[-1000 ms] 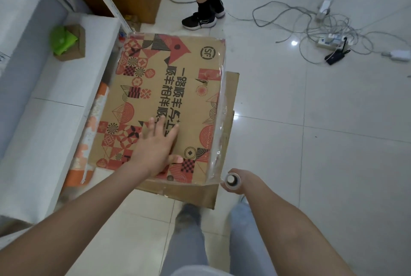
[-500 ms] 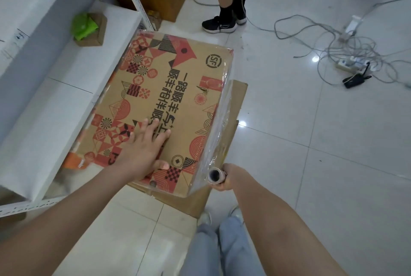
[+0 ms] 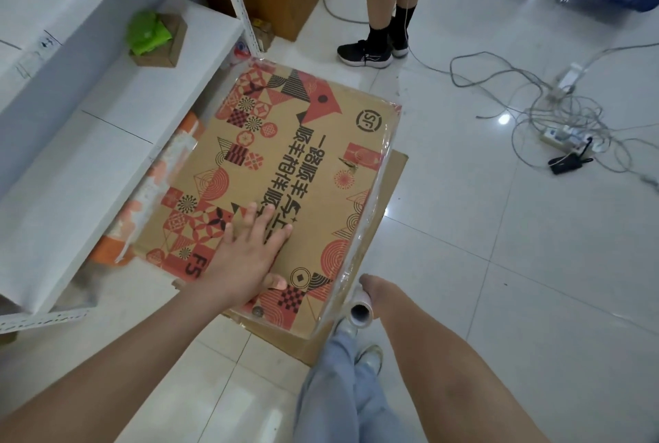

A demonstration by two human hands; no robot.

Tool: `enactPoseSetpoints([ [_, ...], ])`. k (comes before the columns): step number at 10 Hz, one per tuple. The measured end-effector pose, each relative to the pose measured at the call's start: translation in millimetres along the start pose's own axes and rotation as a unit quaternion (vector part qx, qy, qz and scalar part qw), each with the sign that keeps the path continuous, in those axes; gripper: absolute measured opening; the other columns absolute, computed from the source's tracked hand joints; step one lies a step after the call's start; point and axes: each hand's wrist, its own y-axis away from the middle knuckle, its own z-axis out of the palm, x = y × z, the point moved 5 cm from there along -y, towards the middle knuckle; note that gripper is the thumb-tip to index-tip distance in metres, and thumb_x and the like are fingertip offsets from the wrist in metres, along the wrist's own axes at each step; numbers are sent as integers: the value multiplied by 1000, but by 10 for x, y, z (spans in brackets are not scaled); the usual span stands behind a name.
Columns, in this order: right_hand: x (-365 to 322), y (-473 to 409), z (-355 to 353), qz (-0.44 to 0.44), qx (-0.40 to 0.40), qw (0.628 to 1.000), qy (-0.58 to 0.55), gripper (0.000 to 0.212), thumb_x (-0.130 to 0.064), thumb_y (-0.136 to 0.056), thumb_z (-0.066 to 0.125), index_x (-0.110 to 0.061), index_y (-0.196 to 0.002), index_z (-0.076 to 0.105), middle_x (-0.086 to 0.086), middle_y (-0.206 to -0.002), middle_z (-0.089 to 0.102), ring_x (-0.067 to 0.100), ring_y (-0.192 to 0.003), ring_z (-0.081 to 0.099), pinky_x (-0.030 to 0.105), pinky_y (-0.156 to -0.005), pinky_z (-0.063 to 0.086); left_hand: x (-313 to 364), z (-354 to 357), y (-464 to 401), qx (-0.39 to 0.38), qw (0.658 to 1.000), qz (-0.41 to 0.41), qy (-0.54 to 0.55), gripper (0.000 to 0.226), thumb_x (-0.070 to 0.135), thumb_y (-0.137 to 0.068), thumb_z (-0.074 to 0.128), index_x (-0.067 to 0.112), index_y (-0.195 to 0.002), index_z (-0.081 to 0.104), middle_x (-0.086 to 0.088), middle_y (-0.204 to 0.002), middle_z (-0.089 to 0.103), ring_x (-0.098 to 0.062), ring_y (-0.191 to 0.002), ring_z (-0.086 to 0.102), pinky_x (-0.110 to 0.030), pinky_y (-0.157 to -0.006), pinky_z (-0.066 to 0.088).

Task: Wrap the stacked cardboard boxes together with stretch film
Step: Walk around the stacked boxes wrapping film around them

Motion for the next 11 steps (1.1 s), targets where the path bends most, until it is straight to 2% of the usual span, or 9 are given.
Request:
enactPoseSetpoints([
  [1, -27, -50, -47, 2, -18, 999, 30, 23, -18, -100, 42, 1, -93, 52, 6, -73, 50, 15, -61, 48, 22, -44, 42, 2, -13, 3, -12, 1000, 0, 2, 91, 58, -85, 50, 24, -151, -3, -12, -155, -23, -36, -140, -27, -56, -115, 3],
  [2, -26, -61, -182, 35, -4, 997, 68, 35, -12, -101, 39, -3, -67, 42, 8, -66, 43, 17, -56, 41, 26, -47, 34, 34, -32, 5, -19, 1000, 0, -2, 91, 57, -86, 50, 24, -151, -4, -12, -155, -24, -36, -139, -27, -56, -114, 2],
  [4, -39, -224, -341, 38, 23, 994, 99, 33, -18, -102, 30, 3, -82, 46, 11, -70, 50, 22, -60, 48, 32, -50, 38, 39, -42, 14, -23, 1000, -2, 9, 91, 54, -85, 53, 24, -151, -3, -11, -155, -23, -35, -139, -28, -56, -114, 0],
  [6, -67, -309, -334, 54, 0, 991, 125, 38, -36, -99, 43, -6, -76, 44, 8, -43, 54, 18, -50, 49, 22, -37, 40, 41, -31, 33, -18, 999, -11, 28, 92, 53, -85, 55, 24, -151, -1, -10, -155, -23, -26, -126, -39, -55, -115, 0],
  [7, -104, -355, -395, 73, -20, 986, 150, 31, -19, -97, 49, -4, -71, 43, 11, -64, 50, 20, -57, 48, 30, -49, 42, 43, -11, 41, -15, 999, -15, 37, 92, 54, -84, 55, 25, -151, -1, -9, -155, -24, -24, -127, -39, -53, -115, -2],
  [8, -157, -440, -514, 68, -13, 988, 140, 27, -15, -97, 41, -4, -72, 42, 12, -52, 54, 23, -59, 50, 31, -55, 44, 42, 27, 25, 8, 997, -16, 76, 93, 52, -83, 60, 24, -151, 4, -9, -156, -20, -25, -132, -37, -51, -113, -8],
  [9, -224, -428, -633, 87, 16, 991, 95, 22, -11, -96, 37, -1, -77, 41, 12, -65, 46, 23, -61, 46, 36, -58, 44, 27, 45, 30, 21, 994, -22, 101, 93, 51, -80, 64, 25, -151, 10, -4, -155, -20, -25, -137, -33, -47, -111, -13],
  [10, -275, -496, -699, 105, 33, 993, 50, 21, -15, -94, 50, 5, -94, 44, 13, -76, 46, 26, -81, 50, 38, -81, 47, 22, 38, 16, 25, 993, -27, 112, 92, 51, -79, 64, 26, -150, 12, 4, -149, -25, -23, -137, -33, -44, -110, -17],
  [11, -310, -489, -581, 100, -34, 991, 76, 28, -19, -89, 63, 3, -100, 49, 15, -82, 56, 28, -81, 56, 44, -88, 47, 27, 57, 13, 22, 991, -32, 125, 91, 51, -79, 64, 26, -150, 12, 6, -148, -24, -19, -136, -33, -42, -109, -19],
])
